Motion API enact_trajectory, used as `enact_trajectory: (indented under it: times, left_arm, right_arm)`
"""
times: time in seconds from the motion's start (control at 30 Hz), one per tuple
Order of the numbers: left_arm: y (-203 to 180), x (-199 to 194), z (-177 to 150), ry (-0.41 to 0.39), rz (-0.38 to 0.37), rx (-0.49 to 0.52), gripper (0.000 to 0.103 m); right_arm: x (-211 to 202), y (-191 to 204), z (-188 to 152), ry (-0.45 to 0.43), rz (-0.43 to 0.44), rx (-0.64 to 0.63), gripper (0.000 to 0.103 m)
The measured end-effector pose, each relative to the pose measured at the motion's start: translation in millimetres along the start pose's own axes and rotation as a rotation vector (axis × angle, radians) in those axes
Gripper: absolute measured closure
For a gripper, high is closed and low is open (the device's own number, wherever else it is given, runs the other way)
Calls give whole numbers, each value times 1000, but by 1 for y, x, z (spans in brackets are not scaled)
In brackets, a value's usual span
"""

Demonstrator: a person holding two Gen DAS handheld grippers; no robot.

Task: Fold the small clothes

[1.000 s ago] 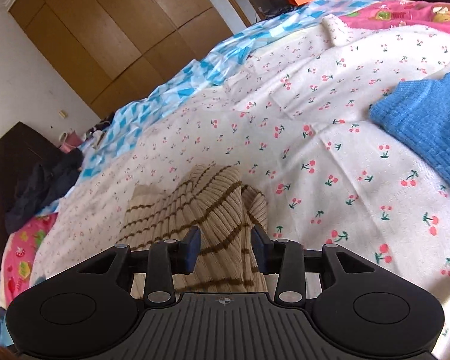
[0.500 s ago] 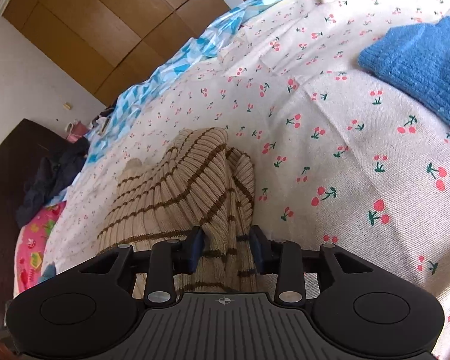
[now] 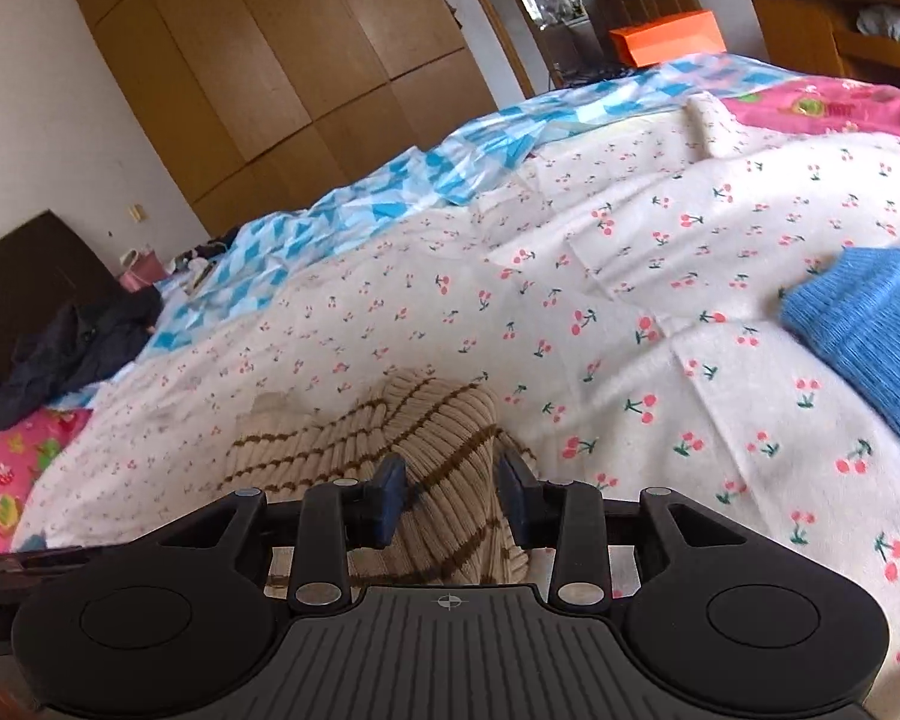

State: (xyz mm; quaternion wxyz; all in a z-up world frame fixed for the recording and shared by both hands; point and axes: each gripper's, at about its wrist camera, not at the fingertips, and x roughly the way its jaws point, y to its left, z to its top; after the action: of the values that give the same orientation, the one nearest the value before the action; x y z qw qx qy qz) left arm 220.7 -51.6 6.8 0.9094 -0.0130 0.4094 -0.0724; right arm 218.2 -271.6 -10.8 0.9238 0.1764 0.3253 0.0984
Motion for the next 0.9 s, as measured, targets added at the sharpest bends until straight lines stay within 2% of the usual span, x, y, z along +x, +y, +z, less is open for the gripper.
enact_trajectory:
  times: [0.1, 0.13, 0.2, 0.33, 0.73, 0.9]
  left_arm:
    - [-2, 13, 0, 25, 17, 23, 38]
    - [-5, 16, 0, 28, 26, 40, 37]
    - [-8, 21, 0, 32, 38, 57, 34]
    - [-6, 30, -1, 41, 40, 26, 27]
    - [-12, 20, -2, 40, 92, 20, 25]
    - [-15, 8, -4, 33, 108, 23, 25]
  right_arm:
    - [23, 1, -5, 42, -56, -52, 67]
    - [28, -4, -6, 52, -63, -39, 63]
    - [32, -16, -6, 70, -42, 2, 60]
    - [33, -28, -8, 82, -4, 41, 59]
    - [26, -32, -9, 68, 19, 58, 56]
    - [12, -31, -11, 41, 26, 48, 54]
